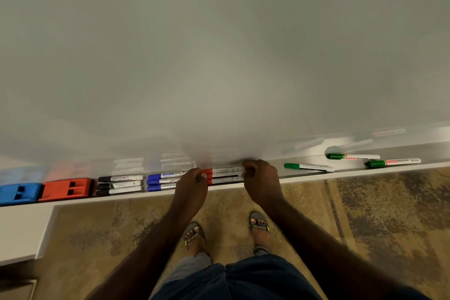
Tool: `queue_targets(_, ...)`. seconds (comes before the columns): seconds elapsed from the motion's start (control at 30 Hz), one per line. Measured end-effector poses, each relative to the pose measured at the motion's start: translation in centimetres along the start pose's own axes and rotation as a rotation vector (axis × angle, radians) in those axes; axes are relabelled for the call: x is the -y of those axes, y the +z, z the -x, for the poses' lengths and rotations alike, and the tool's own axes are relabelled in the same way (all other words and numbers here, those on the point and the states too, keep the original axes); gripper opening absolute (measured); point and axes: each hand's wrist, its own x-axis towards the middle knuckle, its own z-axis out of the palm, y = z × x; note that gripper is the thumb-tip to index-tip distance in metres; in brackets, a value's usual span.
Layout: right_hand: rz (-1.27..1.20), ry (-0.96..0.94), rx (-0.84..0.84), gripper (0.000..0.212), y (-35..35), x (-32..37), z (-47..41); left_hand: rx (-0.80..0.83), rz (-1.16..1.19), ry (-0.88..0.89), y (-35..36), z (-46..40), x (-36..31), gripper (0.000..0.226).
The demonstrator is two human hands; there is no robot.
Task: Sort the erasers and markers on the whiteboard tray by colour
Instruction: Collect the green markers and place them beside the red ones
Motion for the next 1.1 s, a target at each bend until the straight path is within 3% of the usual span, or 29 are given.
queue_targets(0.2, 0.004, -0.009, 0.022, 0.027, 0.3, -0.4, 0.2, 0.008, 0.017, -0.026, 0.0, 0.2, -0.1, 0.028)
queue_targets(0.37, -0.001, -0.066, 0.025, 0.014, -1.2, -0.7, 0.3, -0.006, -0.019, 0.002, -0.3, 0.6, -0.3, 0.026)
queue_targets(0.57, 0.171, -0.183, -0.138, 0.011, -7.0, -4.8, 0.3, 0.007, -0.025, 0.113, 0.0, 1.5, -1.4, 0.022)
queue_targets(0.73, 0.352, -0.173, -0.146, 0.031, -11.4, -9.5, -0.5, 0.211, 0.214, 0.165, 2.1, 2.9, -3.3, 0.012)
queue_targets(0.9, 0.491, -0.204, -0.062, 0.029, -13.7, -11.3, -1.6, 0.341, 0.237, 0.281, 5.2, 3.9, -4.6, 0.011)
queue_targets(1.1, 0.554, -0.254, 0.004, 0.029, -14.5, -11.6, -2.1, 0.413, 0.287, 0.303, 8.4, 4.7, -6.3, 0.011)
